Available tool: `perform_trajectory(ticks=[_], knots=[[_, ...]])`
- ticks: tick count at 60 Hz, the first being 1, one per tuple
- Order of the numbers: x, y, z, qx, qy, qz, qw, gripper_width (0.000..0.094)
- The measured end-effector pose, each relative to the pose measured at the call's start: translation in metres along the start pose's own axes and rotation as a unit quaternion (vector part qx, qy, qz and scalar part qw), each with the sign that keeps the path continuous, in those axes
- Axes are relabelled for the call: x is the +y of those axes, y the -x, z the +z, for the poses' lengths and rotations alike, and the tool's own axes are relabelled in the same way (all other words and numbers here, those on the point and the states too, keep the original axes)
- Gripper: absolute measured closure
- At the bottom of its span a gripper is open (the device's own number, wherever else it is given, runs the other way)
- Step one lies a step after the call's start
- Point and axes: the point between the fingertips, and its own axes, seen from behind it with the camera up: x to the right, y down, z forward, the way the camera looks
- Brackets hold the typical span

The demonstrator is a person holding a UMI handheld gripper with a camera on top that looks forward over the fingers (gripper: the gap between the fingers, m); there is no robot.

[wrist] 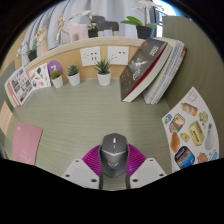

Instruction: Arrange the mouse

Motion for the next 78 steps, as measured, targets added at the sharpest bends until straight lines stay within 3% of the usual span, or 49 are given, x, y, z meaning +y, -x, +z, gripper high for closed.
perform_trajectory(ticks=[7,20,27,34,41,46,57,64,72,74,78], knots=[[-0.039,0.003,-0.028,0.028,-0.025,0.033,0.999,0.0635],[-0.185,0.075,-0.157,0.055,-0.175,0.038,0.982,0.0634],[-0.231,0.150,-0.217,0.043,-0.234,0.020,0.971,0.0635],[-0.240,0.235,-0.235,0.010,-0.247,-0.004,0.969,0.0636],[-0.207,0.310,-0.204,-0.023,-0.222,-0.016,0.975,0.0637],[-0.169,0.349,-0.162,-0.037,-0.177,-0.020,0.983,0.0638],[-0.062,0.383,-0.066,-0.034,-0.073,-0.021,0.997,0.0634],[-0.009,0.382,-0.035,-0.024,-0.029,-0.012,0.999,0.0636],[0.030,0.379,-0.018,-0.019,0.000,-0.006,1.000,0.0597],[0.026,0.379,-0.018,-0.019,-0.019,-0.004,1.000,0.0585],[0.029,0.377,-0.020,-0.015,-0.018,-0.010,1.000,0.0557]])
